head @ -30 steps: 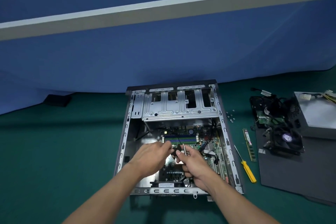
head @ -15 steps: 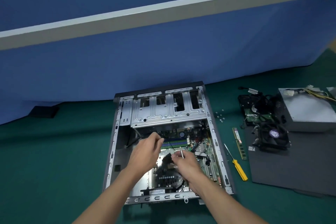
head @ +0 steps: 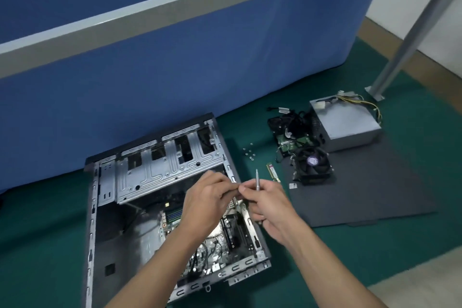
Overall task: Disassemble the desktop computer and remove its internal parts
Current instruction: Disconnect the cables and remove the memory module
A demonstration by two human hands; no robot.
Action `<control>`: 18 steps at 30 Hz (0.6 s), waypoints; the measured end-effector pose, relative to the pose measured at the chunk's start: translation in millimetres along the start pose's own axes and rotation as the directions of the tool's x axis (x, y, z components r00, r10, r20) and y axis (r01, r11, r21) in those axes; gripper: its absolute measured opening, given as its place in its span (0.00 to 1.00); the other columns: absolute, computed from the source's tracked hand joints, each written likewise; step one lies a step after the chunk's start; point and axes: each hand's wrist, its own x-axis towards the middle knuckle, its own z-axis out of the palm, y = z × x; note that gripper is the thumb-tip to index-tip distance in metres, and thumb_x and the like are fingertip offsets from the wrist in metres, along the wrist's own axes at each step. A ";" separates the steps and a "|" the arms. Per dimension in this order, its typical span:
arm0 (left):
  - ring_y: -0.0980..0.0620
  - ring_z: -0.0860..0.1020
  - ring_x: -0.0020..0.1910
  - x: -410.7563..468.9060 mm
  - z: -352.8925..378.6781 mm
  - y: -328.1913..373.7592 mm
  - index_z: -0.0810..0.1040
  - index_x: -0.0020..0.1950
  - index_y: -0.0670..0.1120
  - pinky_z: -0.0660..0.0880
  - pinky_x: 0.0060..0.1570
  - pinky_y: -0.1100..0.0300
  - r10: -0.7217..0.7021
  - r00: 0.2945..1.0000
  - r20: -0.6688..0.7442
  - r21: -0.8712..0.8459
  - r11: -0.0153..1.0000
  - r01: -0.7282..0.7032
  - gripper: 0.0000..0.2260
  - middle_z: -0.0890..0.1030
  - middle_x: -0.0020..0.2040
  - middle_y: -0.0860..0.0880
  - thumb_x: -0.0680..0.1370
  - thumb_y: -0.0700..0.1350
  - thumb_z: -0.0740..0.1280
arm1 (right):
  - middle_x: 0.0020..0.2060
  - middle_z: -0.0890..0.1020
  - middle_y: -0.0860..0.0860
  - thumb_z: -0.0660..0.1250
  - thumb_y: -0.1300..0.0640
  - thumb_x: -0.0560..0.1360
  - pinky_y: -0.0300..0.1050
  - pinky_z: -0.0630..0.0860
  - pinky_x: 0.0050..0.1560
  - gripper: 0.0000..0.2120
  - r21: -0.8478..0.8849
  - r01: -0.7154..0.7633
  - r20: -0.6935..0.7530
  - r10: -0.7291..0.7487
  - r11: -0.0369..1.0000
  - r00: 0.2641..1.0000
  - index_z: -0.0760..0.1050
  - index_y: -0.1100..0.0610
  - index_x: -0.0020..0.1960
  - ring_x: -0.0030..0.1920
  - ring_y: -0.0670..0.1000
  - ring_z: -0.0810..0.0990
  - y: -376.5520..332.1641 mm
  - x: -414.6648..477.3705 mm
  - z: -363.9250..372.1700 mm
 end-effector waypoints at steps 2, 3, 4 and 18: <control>0.53 0.77 0.53 8.9 13.4 6.7 0.83 0.59 0.51 0.76 0.51 0.55 -0.018 0.997 0.075 0.040 0.999 0.015 0.14 0.82 0.53 0.55 0.74 0.49 0.72 | 0.30 0.78 0.54 0.68 0.64 0.76 0.36 0.57 0.19 0.02 -0.027 0.024 -0.070 -0.026 0.999 0.997 0.78 0.61 0.44 0.19 0.43 0.62 0.8 7.7 -22.0; 0.52 0.74 0.63 11.8 20.7 7.8 0.76 0.68 0.52 0.70 0.62 0.54 -0.066 0.988 0.141 0.089 0.995 0.054 0.20 0.78 0.63 0.55 0.77 0.52 0.69 | 0.31 0.80 0.53 0.68 0.63 0.75 0.36 0.58 0.20 0.03 -0.089 0.039 -0.131 -0.050 0.995 0.990 0.79 0.60 0.42 0.19 0.43 0.63 3.1 13.2 -33.4; 0.52 0.65 0.72 13.3 27.5 6.7 0.67 0.75 0.52 0.62 0.70 0.54 -0.129 0.970 0.208 0.143 0.985 0.100 0.25 0.69 0.72 0.55 0.79 0.56 0.65 | 0.32 0.81 0.51 0.69 0.62 0.75 0.36 0.61 0.22 0.05 -0.205 0.043 -0.202 -0.085 0.978 0.976 0.79 0.58 0.40 0.19 0.42 0.66 7.3 19.5 -44.2; 0.63 0.39 0.75 7.8 41.0 -9.2 0.48 0.80 0.51 0.36 0.73 0.62 -0.245 0.878 0.412 0.176 0.966 0.187 0.30 0.42 0.77 0.58 0.82 0.61 0.52 | 0.47 0.81 0.57 0.64 0.54 0.77 0.45 0.73 0.48 0.06 -0.765 -0.128 -0.229 -0.081 0.631 0.970 0.75 0.56 0.50 0.50 0.58 0.78 62.3 74.1 -70.0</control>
